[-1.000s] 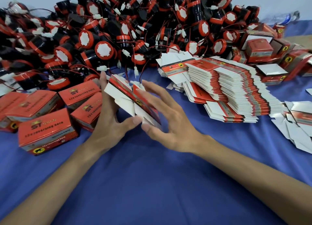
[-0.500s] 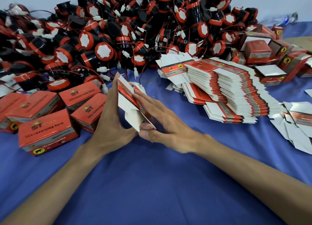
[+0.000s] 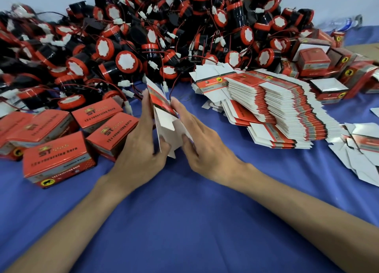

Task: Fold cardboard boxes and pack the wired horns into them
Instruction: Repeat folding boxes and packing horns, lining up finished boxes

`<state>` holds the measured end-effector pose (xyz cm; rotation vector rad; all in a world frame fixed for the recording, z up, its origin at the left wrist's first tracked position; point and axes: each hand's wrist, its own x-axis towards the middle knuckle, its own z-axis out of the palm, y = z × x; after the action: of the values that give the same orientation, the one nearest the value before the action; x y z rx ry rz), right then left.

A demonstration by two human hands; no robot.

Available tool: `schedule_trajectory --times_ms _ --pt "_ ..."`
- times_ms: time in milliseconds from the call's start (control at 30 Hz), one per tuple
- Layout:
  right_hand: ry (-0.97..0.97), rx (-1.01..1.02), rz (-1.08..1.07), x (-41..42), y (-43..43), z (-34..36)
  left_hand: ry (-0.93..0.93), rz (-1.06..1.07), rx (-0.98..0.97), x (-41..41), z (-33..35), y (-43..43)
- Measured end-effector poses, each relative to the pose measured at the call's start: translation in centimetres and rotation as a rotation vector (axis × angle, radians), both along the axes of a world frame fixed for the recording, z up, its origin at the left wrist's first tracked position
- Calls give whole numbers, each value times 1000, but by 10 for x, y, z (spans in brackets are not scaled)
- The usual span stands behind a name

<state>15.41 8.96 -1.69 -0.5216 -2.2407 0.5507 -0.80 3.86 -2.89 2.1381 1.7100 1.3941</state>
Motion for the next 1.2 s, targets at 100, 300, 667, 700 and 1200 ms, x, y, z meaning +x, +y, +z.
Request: schedule_trajectory --times_ms 100,300,667,700,1200 --pt "15 19 -34 -2 0 1 12 -8 8 -2 1 0" --pt "61 85 -138 2 9 1 210 9 95 -4 3 0" --pt "202 -355 -123 9 27 3 263 -61 -35 -6 4 -1" --pt "233 -426 -115 10 28 4 264 -83 -52 -6 4 -1" --pt "406 -835 79 2 9 14 139 58 45 1 13 -6"
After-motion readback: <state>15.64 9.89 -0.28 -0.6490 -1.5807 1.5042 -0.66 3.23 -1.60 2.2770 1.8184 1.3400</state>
